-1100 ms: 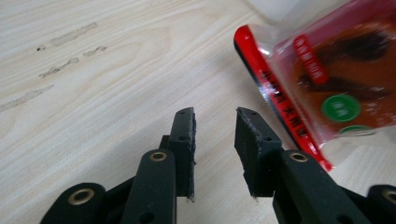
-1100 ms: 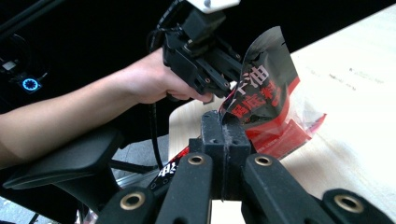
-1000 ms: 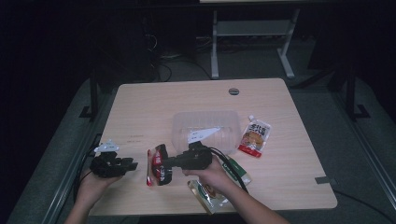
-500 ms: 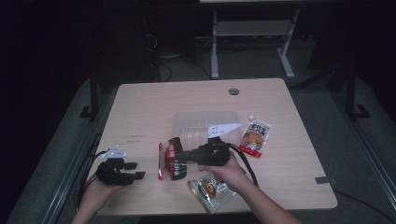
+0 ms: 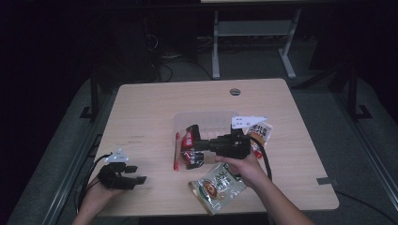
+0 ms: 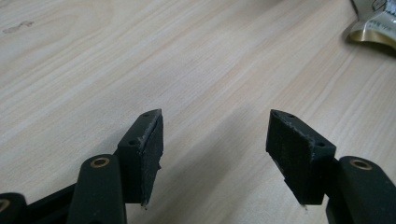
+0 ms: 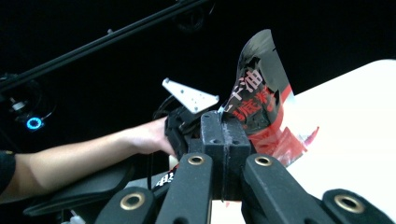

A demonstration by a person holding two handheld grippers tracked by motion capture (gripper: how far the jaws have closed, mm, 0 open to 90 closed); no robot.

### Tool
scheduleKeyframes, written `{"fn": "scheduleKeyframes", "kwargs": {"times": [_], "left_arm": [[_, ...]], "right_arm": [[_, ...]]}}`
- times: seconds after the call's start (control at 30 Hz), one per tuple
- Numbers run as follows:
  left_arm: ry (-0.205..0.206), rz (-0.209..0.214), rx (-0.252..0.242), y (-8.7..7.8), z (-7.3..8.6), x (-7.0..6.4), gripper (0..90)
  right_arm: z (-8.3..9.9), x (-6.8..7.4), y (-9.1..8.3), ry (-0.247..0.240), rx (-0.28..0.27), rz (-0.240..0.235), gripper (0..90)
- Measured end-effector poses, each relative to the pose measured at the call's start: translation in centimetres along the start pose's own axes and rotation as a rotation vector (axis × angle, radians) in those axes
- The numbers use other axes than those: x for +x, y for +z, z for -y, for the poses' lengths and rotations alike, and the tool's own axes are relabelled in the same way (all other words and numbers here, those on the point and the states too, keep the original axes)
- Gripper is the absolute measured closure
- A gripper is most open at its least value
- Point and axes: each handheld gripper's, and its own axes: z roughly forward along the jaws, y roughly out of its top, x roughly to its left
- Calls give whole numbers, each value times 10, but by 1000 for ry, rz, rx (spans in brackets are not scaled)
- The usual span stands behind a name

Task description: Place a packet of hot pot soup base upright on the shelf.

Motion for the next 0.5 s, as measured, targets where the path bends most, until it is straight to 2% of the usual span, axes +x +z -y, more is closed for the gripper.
{"fn": "scheduleKeyframes", "kwargs": {"times": [0.03,0.2,0.5], "left_arm": [[7,0,1,0,0,0,355],[19,6,1,2,0,-2,334],[36,17,-19,4,-4,-6,329]], "right_arm": [[-2,-1,-3,-3,-2,19,900],[-5,-5,-5,-3,-10,38,900],[-12,-17,1,-8,-8,81,900]]}}
